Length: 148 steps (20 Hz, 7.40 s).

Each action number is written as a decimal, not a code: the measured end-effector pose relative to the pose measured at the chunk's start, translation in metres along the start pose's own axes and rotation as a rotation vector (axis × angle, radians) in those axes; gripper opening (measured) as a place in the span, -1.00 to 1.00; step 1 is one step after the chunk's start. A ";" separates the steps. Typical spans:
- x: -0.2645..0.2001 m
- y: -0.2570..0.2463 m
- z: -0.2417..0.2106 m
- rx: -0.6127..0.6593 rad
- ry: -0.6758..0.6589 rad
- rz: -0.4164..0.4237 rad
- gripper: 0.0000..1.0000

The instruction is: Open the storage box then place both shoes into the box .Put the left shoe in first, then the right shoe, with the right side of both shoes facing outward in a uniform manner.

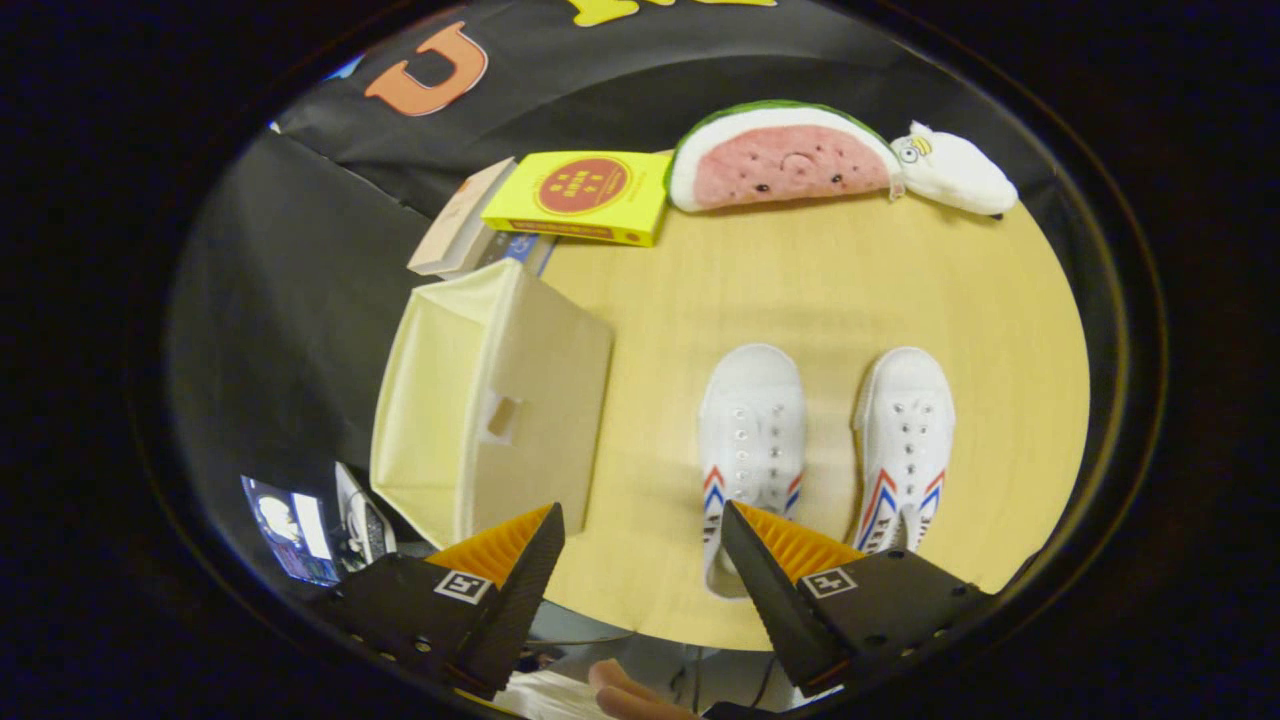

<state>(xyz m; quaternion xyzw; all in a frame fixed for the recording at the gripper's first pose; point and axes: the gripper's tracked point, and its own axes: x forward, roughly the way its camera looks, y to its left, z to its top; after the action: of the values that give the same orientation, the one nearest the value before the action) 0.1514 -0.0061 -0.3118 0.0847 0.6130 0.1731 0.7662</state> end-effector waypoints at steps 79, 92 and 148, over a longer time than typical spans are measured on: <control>0.105 0.241 0.009 -0.058 0.067 -0.001 0.46; -0.041 0.071 -0.006 -0.170 -0.048 -0.114 0.92; 0.040 -0.198 -0.040 0.116 -0.188 0.112 -0.99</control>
<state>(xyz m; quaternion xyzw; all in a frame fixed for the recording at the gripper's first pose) 0.1520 -0.1776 -0.4249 0.1786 0.5416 0.1710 0.8034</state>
